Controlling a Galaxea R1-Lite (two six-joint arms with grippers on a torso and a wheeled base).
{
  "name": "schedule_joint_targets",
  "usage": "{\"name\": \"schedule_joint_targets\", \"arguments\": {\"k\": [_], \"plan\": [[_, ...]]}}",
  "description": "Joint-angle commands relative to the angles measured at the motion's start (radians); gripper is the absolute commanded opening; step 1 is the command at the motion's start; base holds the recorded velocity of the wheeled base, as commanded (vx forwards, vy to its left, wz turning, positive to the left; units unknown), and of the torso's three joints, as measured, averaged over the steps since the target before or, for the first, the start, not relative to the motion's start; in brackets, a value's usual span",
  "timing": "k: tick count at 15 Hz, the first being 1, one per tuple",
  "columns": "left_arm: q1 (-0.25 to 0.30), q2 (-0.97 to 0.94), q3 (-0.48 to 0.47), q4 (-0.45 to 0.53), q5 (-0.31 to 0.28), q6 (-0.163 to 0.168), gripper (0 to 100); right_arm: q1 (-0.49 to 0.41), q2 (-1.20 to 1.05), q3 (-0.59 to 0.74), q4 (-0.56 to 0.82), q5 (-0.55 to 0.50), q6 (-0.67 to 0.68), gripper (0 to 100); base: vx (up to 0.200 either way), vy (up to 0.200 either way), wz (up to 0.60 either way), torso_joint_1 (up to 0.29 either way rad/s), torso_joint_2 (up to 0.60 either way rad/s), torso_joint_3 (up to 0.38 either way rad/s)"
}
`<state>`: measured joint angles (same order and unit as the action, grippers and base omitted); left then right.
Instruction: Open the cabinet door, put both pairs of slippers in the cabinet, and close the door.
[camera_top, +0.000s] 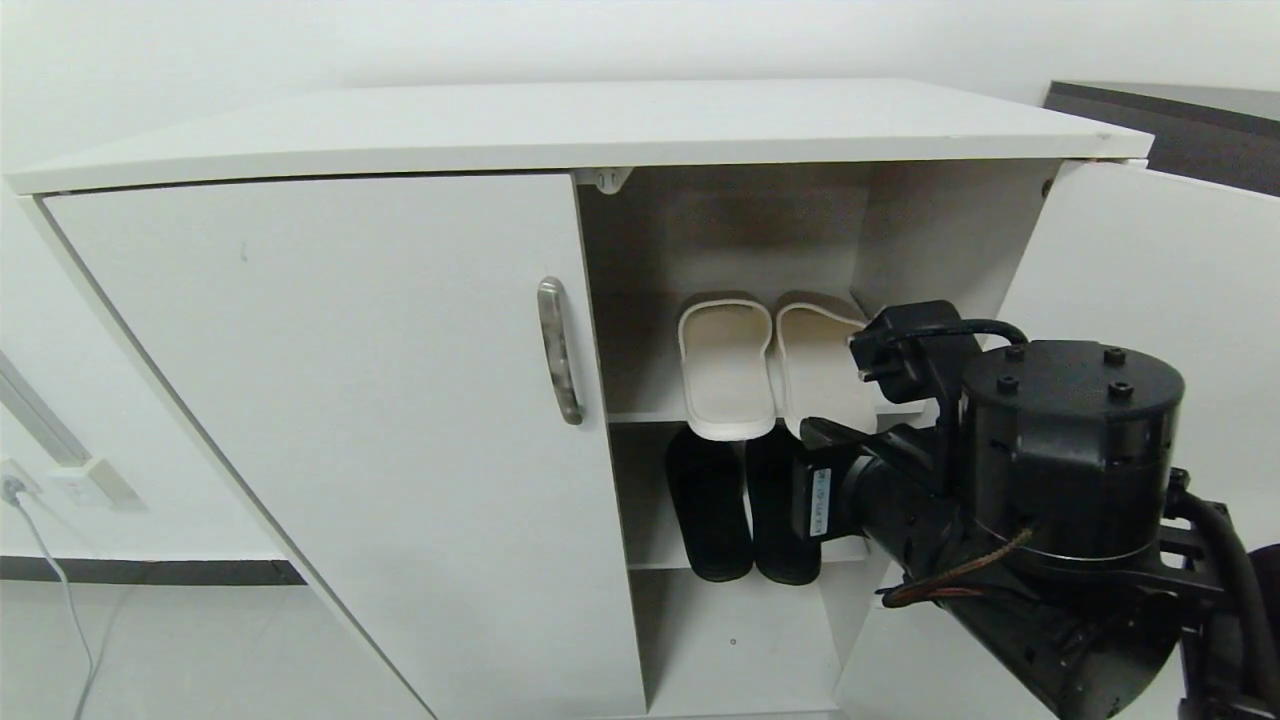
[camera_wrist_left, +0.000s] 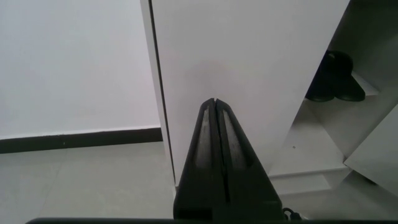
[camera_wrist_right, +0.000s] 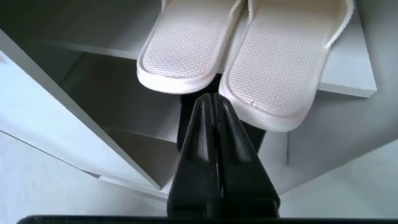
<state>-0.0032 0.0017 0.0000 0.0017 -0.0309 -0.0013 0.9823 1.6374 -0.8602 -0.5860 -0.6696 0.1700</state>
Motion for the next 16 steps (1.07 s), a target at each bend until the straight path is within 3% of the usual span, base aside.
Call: {"name": "schedule_joint_targets", "arguments": {"k": [1, 3, 16], "plan": [[0.000, 0.000, 0.000, 0.000, 0.000, 0.000, 0, 0.002, -0.005, 0.006, 0.000, -0.001, 0.000, 0, 0.000, 0.000, 0.00, 0.000, 0.00, 0.000], [0.000, 0.000, 0.000, 0.000, 0.000, -0.002, 0, 0.002, -0.005, 0.006, 0.000, -0.001, 0.000, 0, 0.000, 0.000, 0.00, 0.000, 0.00, 0.000], [0.000, 0.000, -0.002, 0.000, 0.000, -0.005, 0, -0.050, 0.001, 0.061, -0.015, 0.050, -0.010, 0, -0.200, 0.000, 0.00, 0.002, 0.00, 0.003]]}}
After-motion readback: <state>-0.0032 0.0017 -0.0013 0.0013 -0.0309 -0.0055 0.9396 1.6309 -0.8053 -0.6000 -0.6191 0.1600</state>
